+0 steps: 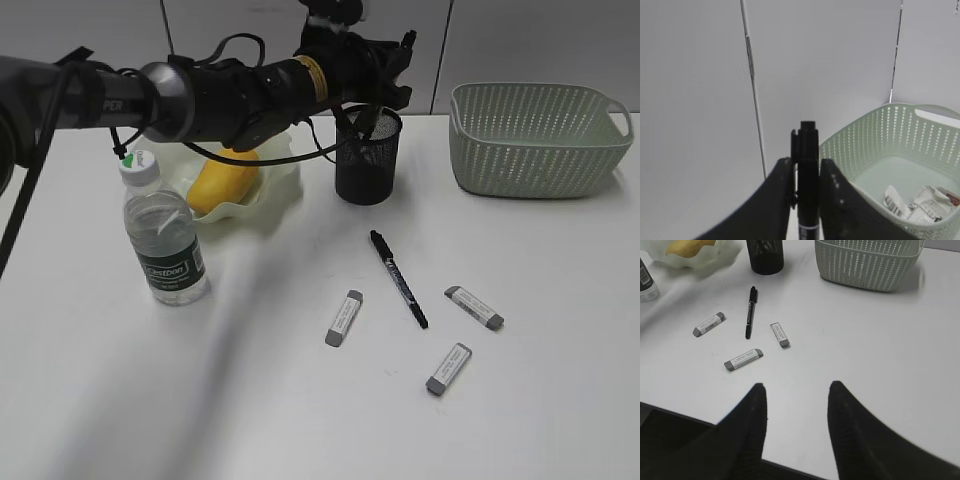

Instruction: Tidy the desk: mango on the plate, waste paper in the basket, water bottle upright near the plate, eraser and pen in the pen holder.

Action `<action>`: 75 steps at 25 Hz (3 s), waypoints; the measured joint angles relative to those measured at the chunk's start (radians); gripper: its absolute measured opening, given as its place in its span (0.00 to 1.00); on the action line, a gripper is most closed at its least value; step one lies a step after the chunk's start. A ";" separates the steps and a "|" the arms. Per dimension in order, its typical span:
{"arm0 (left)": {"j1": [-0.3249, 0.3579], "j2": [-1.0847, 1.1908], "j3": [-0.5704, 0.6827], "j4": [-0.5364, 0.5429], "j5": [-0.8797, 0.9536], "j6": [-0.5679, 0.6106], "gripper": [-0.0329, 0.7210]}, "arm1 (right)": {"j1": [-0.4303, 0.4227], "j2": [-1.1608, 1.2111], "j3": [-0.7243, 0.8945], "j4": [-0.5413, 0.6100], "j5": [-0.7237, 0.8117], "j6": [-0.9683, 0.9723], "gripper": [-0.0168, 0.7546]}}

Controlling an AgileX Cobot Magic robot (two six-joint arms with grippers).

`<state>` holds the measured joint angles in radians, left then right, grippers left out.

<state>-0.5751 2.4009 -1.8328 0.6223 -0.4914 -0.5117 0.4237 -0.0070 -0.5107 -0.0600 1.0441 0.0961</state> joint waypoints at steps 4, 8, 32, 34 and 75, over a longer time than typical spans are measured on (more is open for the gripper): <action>0.001 0.000 0.000 -0.003 0.001 0.003 0.36 | 0.000 0.000 0.000 0.000 0.000 0.000 0.45; 0.001 -0.002 0.000 -0.004 0.006 0.003 0.55 | 0.000 0.000 0.000 0.000 0.000 0.000 0.45; 0.021 -1.186 0.672 -0.501 1.312 0.391 0.53 | 0.000 0.000 0.000 0.000 0.000 0.000 0.45; 0.021 -1.389 0.825 -0.503 1.356 0.392 0.65 | 0.000 0.000 0.000 0.000 0.000 0.000 0.45; 0.416 -2.407 1.293 -0.533 1.547 0.373 0.80 | 0.079 1.902 -0.823 0.060 -0.279 -0.034 0.57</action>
<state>-0.1588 -0.0062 -0.5395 0.0888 1.0553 -0.1386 0.5026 1.8946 -1.3341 0.0000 0.7652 0.0620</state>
